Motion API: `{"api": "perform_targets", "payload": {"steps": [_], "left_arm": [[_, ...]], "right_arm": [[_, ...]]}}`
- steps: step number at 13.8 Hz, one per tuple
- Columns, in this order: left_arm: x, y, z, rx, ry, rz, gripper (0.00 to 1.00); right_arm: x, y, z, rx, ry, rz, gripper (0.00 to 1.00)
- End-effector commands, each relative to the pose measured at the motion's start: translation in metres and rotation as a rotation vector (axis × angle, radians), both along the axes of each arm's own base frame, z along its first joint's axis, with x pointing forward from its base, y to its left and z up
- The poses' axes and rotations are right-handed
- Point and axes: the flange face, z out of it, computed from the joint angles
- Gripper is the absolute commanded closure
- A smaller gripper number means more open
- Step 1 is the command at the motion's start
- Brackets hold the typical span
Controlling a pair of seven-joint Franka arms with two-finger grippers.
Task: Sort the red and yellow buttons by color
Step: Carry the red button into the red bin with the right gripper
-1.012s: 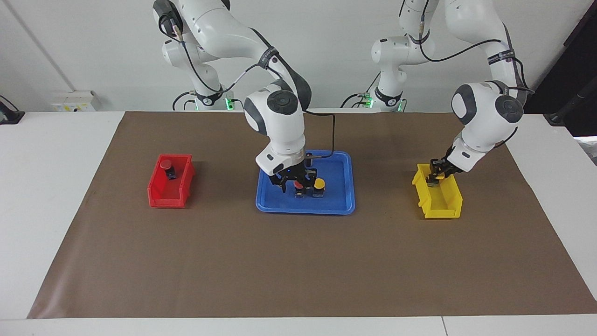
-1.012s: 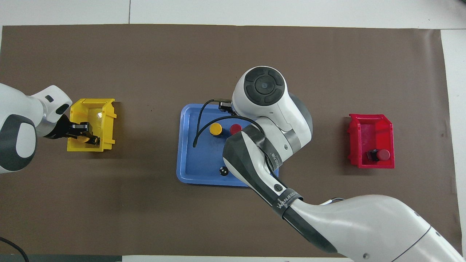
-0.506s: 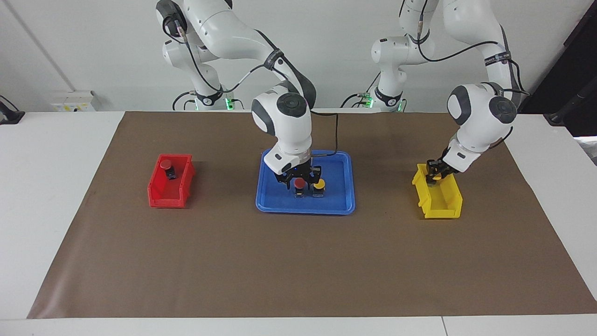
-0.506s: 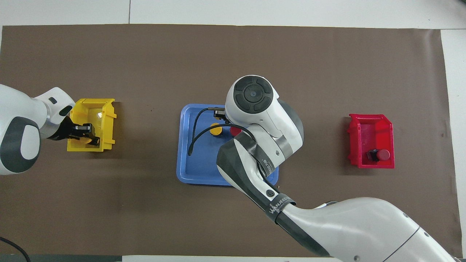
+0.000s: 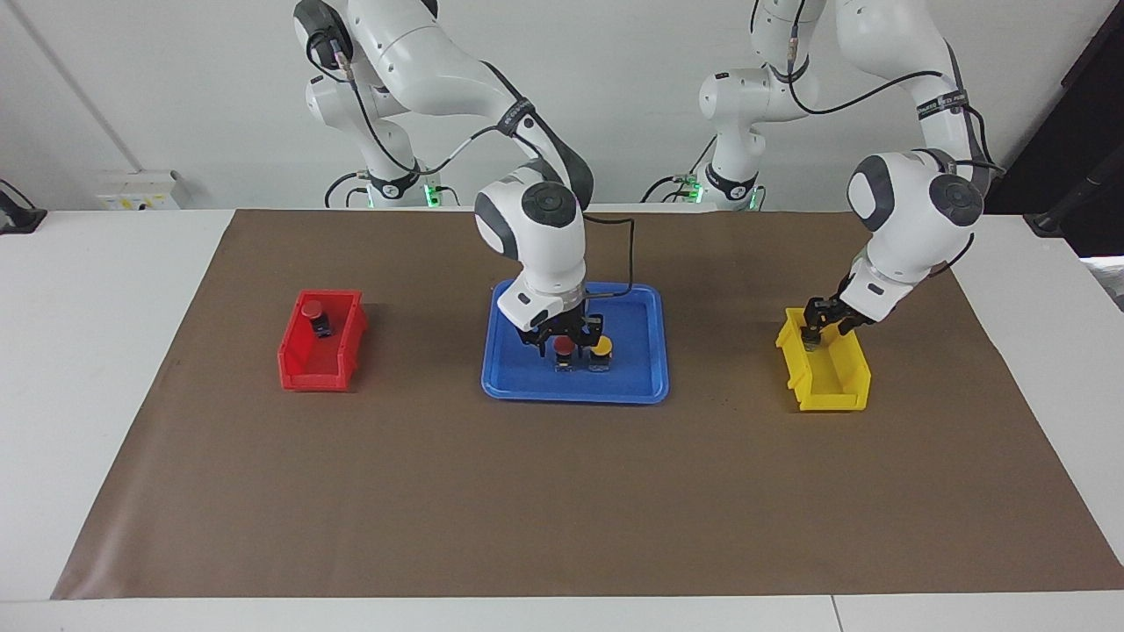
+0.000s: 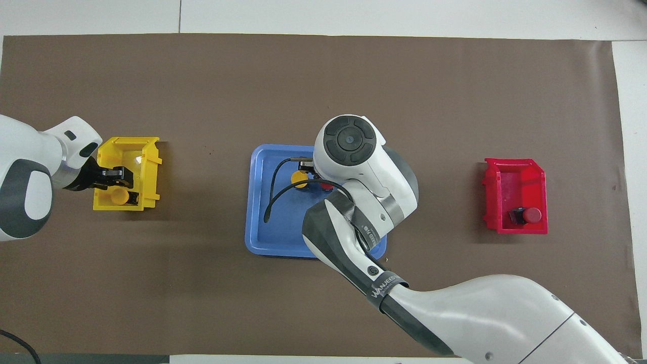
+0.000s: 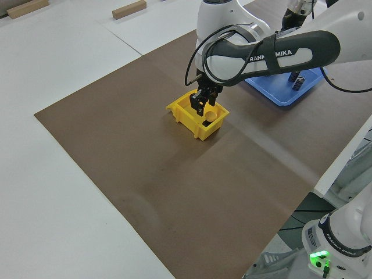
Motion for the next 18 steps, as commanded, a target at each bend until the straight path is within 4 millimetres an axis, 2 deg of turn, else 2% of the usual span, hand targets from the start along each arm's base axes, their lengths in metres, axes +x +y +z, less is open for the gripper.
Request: {"api": "perform_targets", "payload": {"steps": [1, 2, 5, 7, 9, 11, 12, 14, 16, 17, 18], "left_arm": [[0.006, 0.004, 0.084, -0.008, 0.044, 0.001, 0.27], [0.007, 0.004, 0.116, -0.009, 0.053, -0.016, 0.01], [-0.002, -0.002, 0.187, 0.067, 0.04, -0.062, 0.0], [-0.006, -0.003, 0.218, 0.064, 0.008, -0.061, 0.0], [-0.005, -0.005, 0.224, 0.062, -0.009, -0.062, 0.0], [-0.005, -0.008, 0.225, 0.061, -0.014, -0.065, 0.0], [-0.004, -0.007, 0.224, 0.062, -0.015, -0.065, 0.0], [-0.004, -0.009, 0.225, 0.06, -0.019, -0.07, 0.0], [-0.003, -0.012, 0.224, 0.047, -0.029, -0.069, 0.0], [-0.002, -0.015, 0.223, 0.045, -0.061, -0.064, 0.0], [-0.006, -0.033, 0.21, 0.042, -0.1, -0.063, 0.0]], "right_arm": [[-0.012, 0.002, 0.002, -0.003, -0.023, -0.002, 0.34], [-0.013, 0.002, 0.002, -0.003, -0.023, -0.001, 0.35], [-0.02, 0.005, 0.0, -0.005, -0.021, 0.009, 0.4], [-0.019, 0.001, -0.002, -0.005, -0.021, 0.013, 0.55], [-0.014, -0.001, 0.002, -0.001, -0.025, 0.004, 0.69], [0.004, -0.011, 0.026, 0.012, -0.037, -0.026, 0.71], [0.013, -0.025, 0.04, 0.001, -0.03, -0.046, 0.71], [0.023, -0.066, 0.089, -0.017, -0.043, -0.037, 0.71], [0.027, -0.136, 0.134, -0.036, -0.008, -0.002, 0.71], [0.024, -0.173, 0.149, -0.041, 0.026, 0.045, 0.71], [0.018, -0.215, 0.154, -0.044, 0.048, 0.091, 0.71]]}}
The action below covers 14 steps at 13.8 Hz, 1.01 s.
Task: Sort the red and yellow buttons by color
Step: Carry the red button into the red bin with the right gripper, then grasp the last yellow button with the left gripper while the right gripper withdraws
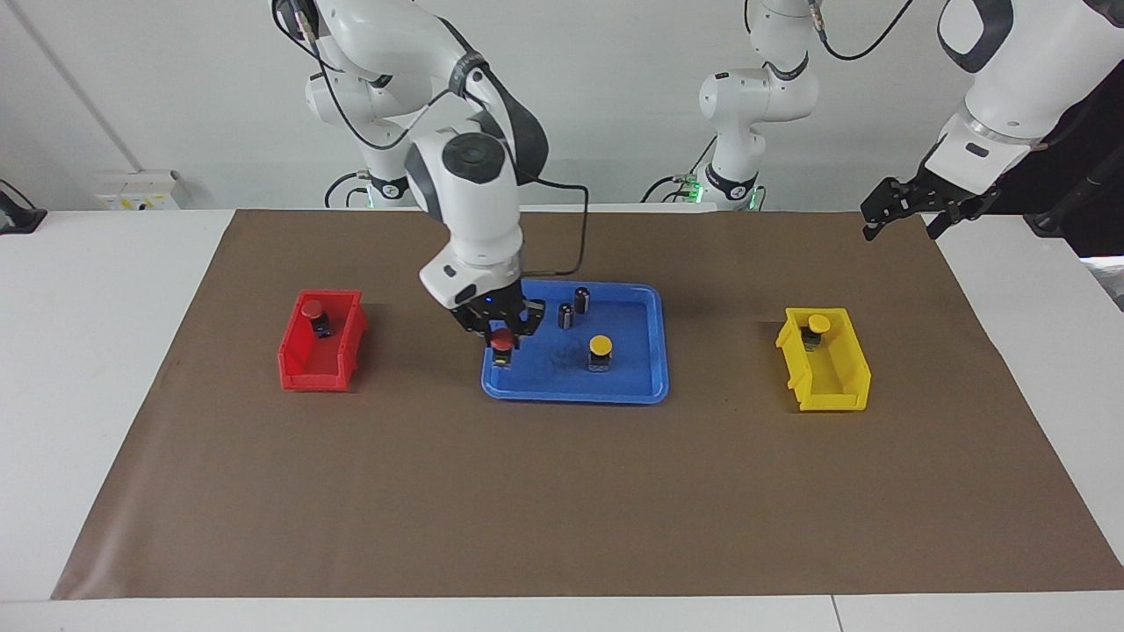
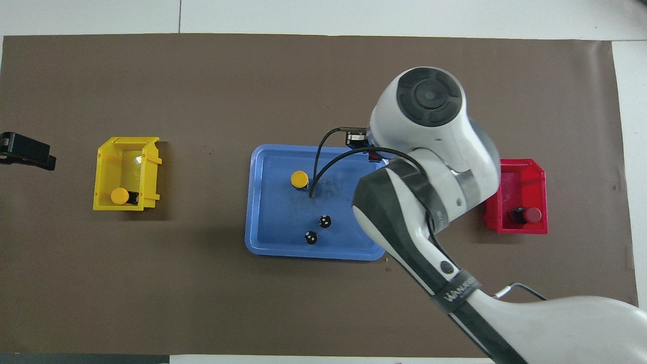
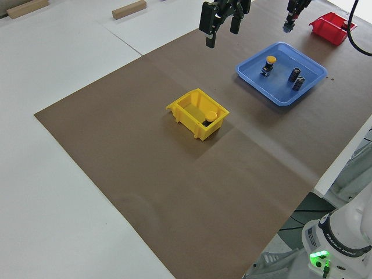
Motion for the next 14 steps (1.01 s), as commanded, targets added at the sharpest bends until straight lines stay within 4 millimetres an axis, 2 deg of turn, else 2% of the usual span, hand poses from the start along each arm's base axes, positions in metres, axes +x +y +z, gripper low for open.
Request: {"api": "perform_targets", "payload": {"steps": [1, 3, 5, 7, 8, 9, 11, 14], "left_arm": [[-0.008, -0.047, -0.024, -0.003, -0.081, 0.028, 0.0], [-0.013, -0.127, -0.054, -0.012, -0.098, 0.09, 0.0], [-0.017, -0.184, -0.084, -0.027, -0.116, 0.126, 0.0], [-0.013, -0.254, -0.139, -0.04, -0.103, 0.159, 0.0], [-0.016, -0.283, -0.163, -0.042, -0.102, 0.178, 0.0], [-0.024, -0.306, -0.179, -0.037, -0.093, 0.176, 0.0], [-0.036, -0.333, -0.2, -0.024, -0.074, 0.182, 0.0], [-0.042, -0.355, -0.217, -0.035, -0.083, 0.206, 0.0]], "right_arm": [[-0.021, -0.097, 0.015, 0.027, 0.047, 0.077, 0.71], [-0.026, -0.161, 0.006, 0.059, 0.066, 0.118, 0.71], [-0.028, -0.204, -0.003, 0.061, 0.062, 0.116, 0.71], [-0.038, -0.231, -0.019, 0.054, 0.028, 0.147, 0.71], [-0.046, -0.236, -0.033, 0.05, 0.0, 0.158, 0.71], [-0.054, -0.237, -0.046, 0.055, -0.001, 0.163, 0.71], [-0.06, -0.254, -0.059, 0.076, -0.016, 0.147, 0.71], [-0.066, -0.262, -0.074, 0.072, -0.02, 0.167, 0.71]]}}
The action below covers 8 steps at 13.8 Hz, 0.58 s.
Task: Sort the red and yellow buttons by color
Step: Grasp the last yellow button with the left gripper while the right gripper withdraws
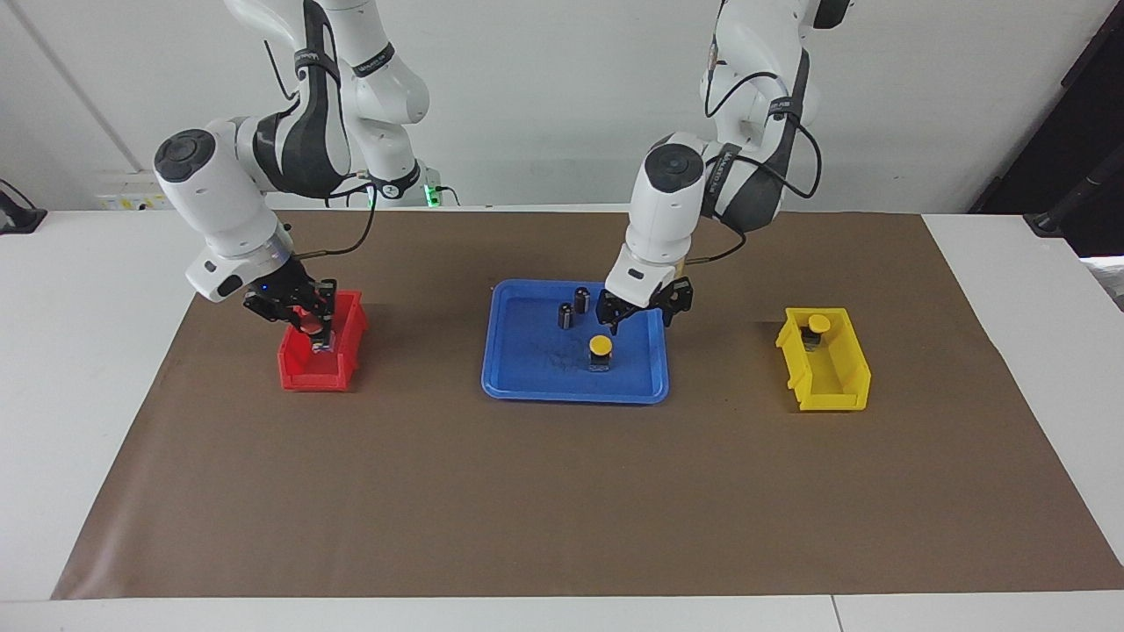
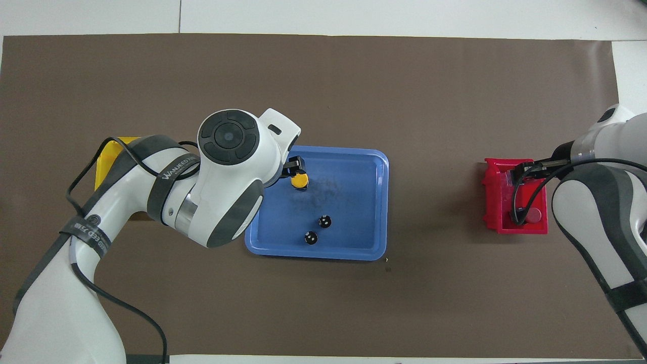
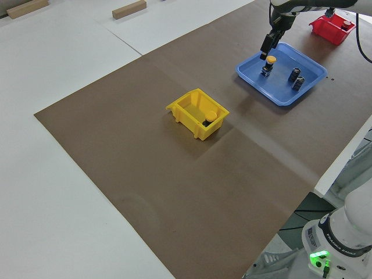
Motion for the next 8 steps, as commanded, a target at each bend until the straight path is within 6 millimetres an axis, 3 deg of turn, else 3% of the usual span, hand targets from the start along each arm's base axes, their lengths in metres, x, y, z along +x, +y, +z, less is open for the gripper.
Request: {"api": "perform_targets", "payload": {"steps": [1, 4, 6, 8], "left_arm": [[0.002, -0.013, -0.01, -0.018, -0.019, 0.021, 0.0], [0.008, -0.022, -0.032, -0.046, -0.021, 0.033, 0.0], [0.007, -0.025, -0.033, -0.054, -0.018, 0.033, 0.0], [0.003, -0.031, -0.035, -0.08, -0.011, 0.041, 0.01]], "right_arm": [[-0.017, -0.005, -0.012, 0.013, -0.018, 0.014, 0.71], [-0.017, -0.011, -0.033, 0.007, -0.053, 0.025, 0.71], [-0.019, -0.012, -0.05, 0.006, -0.062, 0.018, 0.71], [-0.02, -0.012, -0.055, 0.007, -0.059, 0.018, 0.71]]}}
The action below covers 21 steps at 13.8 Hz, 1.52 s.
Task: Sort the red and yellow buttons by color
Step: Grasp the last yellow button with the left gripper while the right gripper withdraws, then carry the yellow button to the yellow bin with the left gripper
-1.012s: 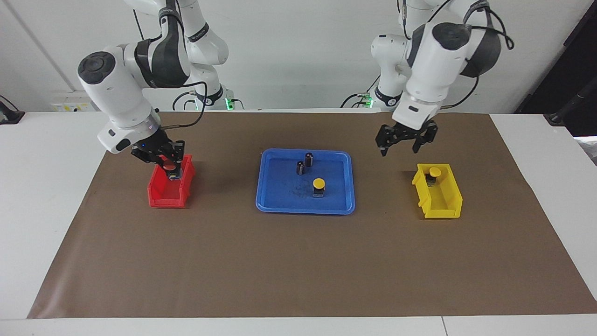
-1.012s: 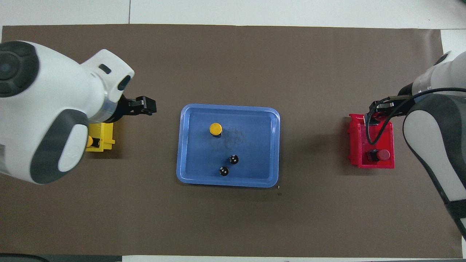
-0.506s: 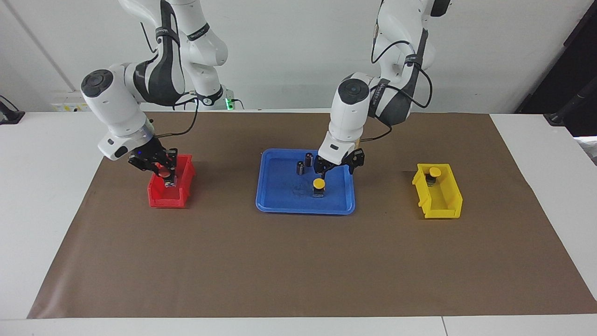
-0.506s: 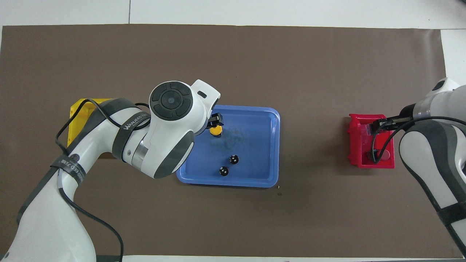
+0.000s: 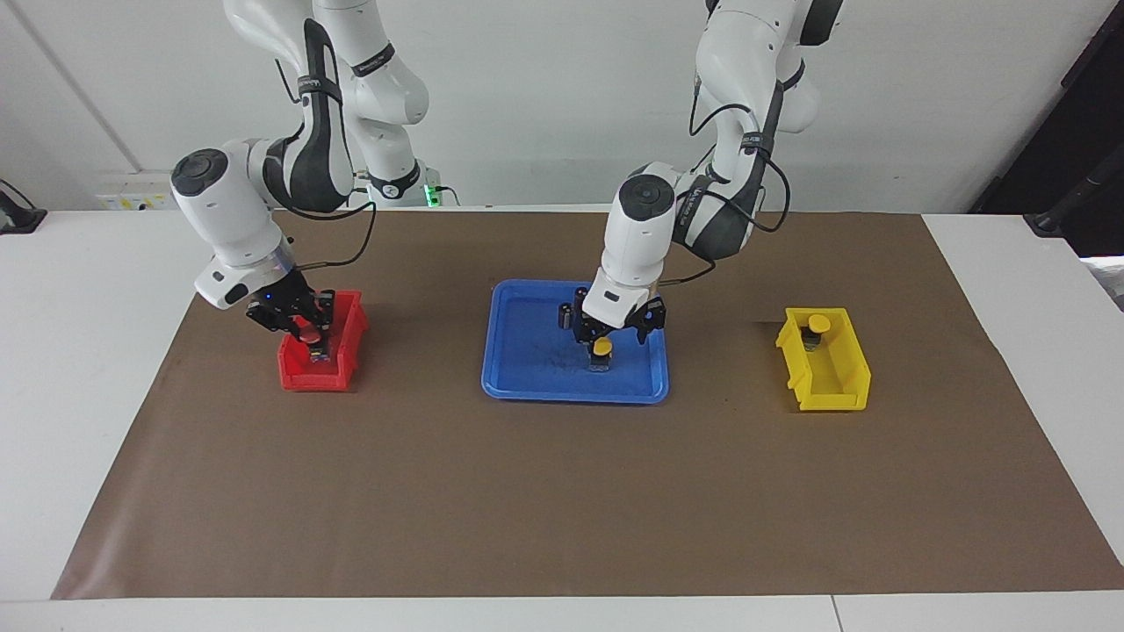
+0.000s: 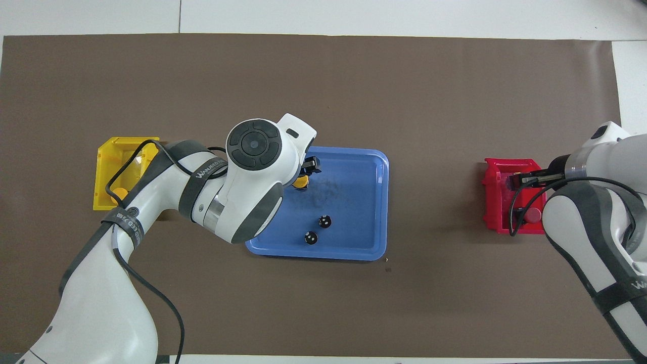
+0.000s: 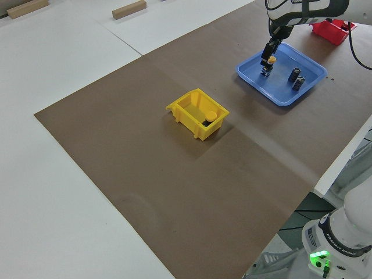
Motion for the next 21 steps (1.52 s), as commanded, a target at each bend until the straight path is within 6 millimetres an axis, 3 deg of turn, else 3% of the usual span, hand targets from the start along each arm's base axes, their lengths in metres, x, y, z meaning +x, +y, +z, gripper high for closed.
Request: {"api": "perform_targets", "payload": {"steps": [1, 4, 7, 9, 11, 13, 15, 16, 18, 20, 21], "left_arm": [[-0.002, -0.011, 0.003, -0.037, -0.003, 0.018, 0.04], [-0.002, -0.012, 0.002, -0.049, -0.001, 0.024, 0.12], [-0.004, -0.014, -0.001, -0.05, 0.0, 0.024, 0.17], [-0.005, -0.014, -0.004, -0.043, 0.008, 0.023, 0.31], [-0.006, -0.014, -0.006, -0.042, 0.01, 0.024, 0.38], [-0.007, -0.015, -0.006, -0.042, 0.01, 0.025, 0.46], [-0.007, -0.015, -0.006, -0.041, 0.011, 0.033, 0.88], [-0.006, -0.015, -0.004, -0.04, 0.013, 0.038, 0.98], [-0.002, -0.017, 0.011, -0.038, 0.02, 0.058, 0.98], [-0.003, -0.013, 0.05, -0.018, 0.051, 0.054, 0.98], [0.0, 0.0, 0.071, -0.008, 0.061, 0.06, 0.98]], "right_arm": [[-0.004, -0.003, -0.011, 0.02, -0.007, 0.006, 0.71], [-0.007, -0.002, -0.016, 0.017, -0.013, 0.008, 0.7], [-0.008, -0.003, -0.016, 0.017, -0.012, 0.008, 0.46], [-0.007, -0.002, -0.013, 0.02, 0.0, 0.013, 0.41], [-0.001, -0.004, -0.003, 0.026, 0.023, 0.018, 0.37], [0.01, 0.0, 0.025, 0.031, 0.04, 0.028, 0.26], [0.02, 0.0, 0.059, 0.029, 0.059, 0.038, 0.0], [0.025, 0.001, 0.084, 0.03, 0.07, 0.042, 0.0], [0.027, -0.004, 0.126, 0.037, 0.105, 0.044, 0.0], [0.026, -0.01, 0.164, 0.019, 0.122, 0.045, 0.0], [0.026, -0.013, 0.182, 0.014, 0.123, 0.046, 0.0]]}}
